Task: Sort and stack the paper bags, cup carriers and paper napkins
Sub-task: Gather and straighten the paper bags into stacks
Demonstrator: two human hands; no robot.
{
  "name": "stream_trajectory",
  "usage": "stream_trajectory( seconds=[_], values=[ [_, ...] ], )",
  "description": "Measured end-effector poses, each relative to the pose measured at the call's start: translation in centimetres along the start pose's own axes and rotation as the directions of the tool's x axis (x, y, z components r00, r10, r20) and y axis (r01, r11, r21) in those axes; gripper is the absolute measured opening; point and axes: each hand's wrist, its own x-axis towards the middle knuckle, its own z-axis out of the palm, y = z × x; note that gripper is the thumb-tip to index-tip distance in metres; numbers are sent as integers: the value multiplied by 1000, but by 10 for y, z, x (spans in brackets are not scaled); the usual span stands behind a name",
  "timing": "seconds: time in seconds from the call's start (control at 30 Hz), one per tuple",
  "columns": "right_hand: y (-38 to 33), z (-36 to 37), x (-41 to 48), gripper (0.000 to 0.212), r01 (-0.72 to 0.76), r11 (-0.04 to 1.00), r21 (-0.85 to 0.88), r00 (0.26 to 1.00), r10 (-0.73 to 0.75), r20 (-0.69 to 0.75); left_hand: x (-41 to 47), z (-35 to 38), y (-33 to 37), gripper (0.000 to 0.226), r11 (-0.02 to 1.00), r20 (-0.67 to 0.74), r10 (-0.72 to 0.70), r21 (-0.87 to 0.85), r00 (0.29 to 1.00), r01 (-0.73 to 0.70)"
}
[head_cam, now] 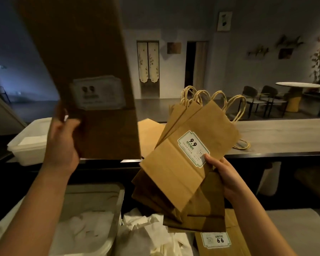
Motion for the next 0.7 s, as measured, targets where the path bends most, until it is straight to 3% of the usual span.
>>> stream_trajectory(
  seconds=[0.1,0.23,0.4,0.53,0.7],
  values=[
    [0,0,-3,7,4,1000,-19,1000,-4,-9,-5,7,-1,56,996,66,-88,17,994,87],
    [0,11,-6,13,8,998,-59,1000,-6,21,-40,41,-35,48,889,373,-329,432,867,152],
    [-2,10,-8,14,22,984,-175,999,-13,52,-64,60,-67,39,744,167,-407,631,898,220],
    [1,9,-7,9,39,981,-189,999,-31,42,-71,66,-78,44,747,132,-444,601,886,284],
    [-1,10,-6,10,105,980,-171,994,-103,22,-74,64,-83,51,779,259,-561,487,786,395]
  ],
)
